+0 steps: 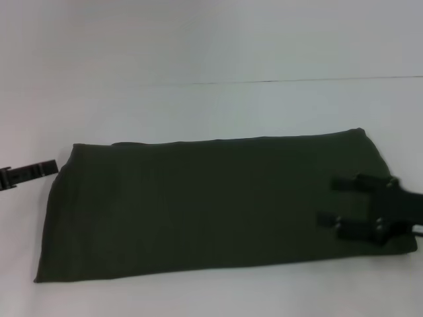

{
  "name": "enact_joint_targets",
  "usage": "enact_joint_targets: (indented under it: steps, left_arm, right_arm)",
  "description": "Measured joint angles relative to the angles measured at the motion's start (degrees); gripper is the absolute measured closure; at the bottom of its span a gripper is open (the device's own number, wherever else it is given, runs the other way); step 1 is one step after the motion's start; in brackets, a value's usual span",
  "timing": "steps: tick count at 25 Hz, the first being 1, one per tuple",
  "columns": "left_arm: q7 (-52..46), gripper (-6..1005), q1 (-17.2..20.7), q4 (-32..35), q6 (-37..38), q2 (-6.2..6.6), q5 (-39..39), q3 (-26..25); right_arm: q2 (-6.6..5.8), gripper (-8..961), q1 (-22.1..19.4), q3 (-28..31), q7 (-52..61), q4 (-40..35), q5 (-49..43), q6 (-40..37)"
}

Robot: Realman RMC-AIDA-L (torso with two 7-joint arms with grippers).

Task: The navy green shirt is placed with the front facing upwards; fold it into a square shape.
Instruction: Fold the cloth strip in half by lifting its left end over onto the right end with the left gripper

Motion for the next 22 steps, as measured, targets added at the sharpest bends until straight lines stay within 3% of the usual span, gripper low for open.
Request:
enact_joint_targets:
  steps: [6,13,22]
  left_arm:
    - [-4.5,164,-2.3,0.5,0.0,0.54,5.7,3.4]
    - [-13.0,163,-4.4,1.5,0.0,1.43,12.1,5.2]
    - [-19.9,161,-5.7,1.7,-0.4,1.64,16.2,8.1]
  right_arm:
    - [0.00,110,1.0,-10.6,-1.5,-0.4,0.1,1.2]
    - [0.00,112,1.9,-12.5,-2.4,-0.2,0.1,1.1]
    - [0.18,114,2.7,-12.6,-3.3,1.6,0.3,1.9]
